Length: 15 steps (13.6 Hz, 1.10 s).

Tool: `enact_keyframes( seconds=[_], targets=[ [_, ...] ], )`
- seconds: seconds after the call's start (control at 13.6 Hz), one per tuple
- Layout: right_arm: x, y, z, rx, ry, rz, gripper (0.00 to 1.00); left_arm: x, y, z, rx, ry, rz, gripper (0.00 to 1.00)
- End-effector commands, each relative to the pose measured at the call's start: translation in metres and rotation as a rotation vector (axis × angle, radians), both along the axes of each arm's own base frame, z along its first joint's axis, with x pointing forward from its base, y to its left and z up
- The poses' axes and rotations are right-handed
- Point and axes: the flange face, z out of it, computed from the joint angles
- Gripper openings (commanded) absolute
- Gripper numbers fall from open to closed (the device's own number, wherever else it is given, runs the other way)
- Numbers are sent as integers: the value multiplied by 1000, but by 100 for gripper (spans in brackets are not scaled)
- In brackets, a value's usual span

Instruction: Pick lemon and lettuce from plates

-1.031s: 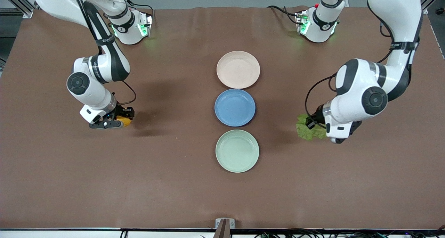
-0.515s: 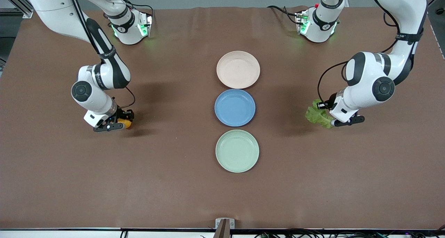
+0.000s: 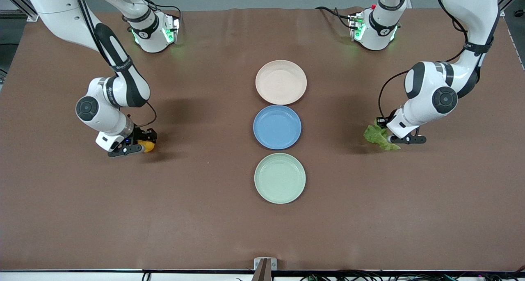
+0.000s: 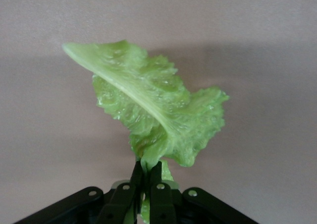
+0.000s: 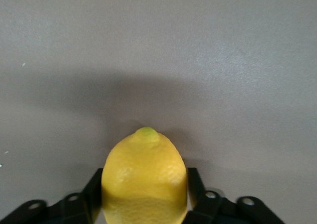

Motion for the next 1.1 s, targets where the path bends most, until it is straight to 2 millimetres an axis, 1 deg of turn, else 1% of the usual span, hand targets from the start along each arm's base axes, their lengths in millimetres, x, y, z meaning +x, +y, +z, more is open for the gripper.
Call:
enact_keyframes(
  seconds=[0.0, 0.07, 0.15, 0.22, 0.29, 0.44, 0.66, 0.81, 0.88, 0.96, 1.03],
  targets=[
    [8, 2, 3, 21, 19, 9, 100, -1, 0, -6, 0, -18, -18, 64],
    [15, 3, 11, 24, 37, 5, 100, 1, 0, -4, 0, -21, -18, 89],
    [24, 6, 24, 28, 63, -10, 100, 3, 0, 0, 2, -25, -13, 100],
    [35, 8, 38, 32, 89, -25, 100, 12, 0, 10, 2, -46, -6, 100],
    [48, 9, 56, 35, 111, -41, 100, 18, 0, 18, 3, -53, -6, 100],
    [72, 13, 95, 38, 143, -62, 100, 31, 1, 45, 11, -36, -5, 100],
    [92, 13, 146, 1, 187, -144, 100, 45, 2, 87, 25, 27, 4, 100],
    [102, 2, 184, -78, 194, -115, 100, 51, 3, 124, 30, 10, 6, 100],
    [104, -2, 204, -101, 209, -110, 100, 51, 3, 147, 36, -2, 4, 100],
    [107, -7, 227, -102, 213, -110, 100, 49, 3, 172, 41, -14, -2, 100],
    [108, -16, 243, -98, 224, -92, 100, 49, 4, 192, 43, -23, 3, 100]
  ],
)
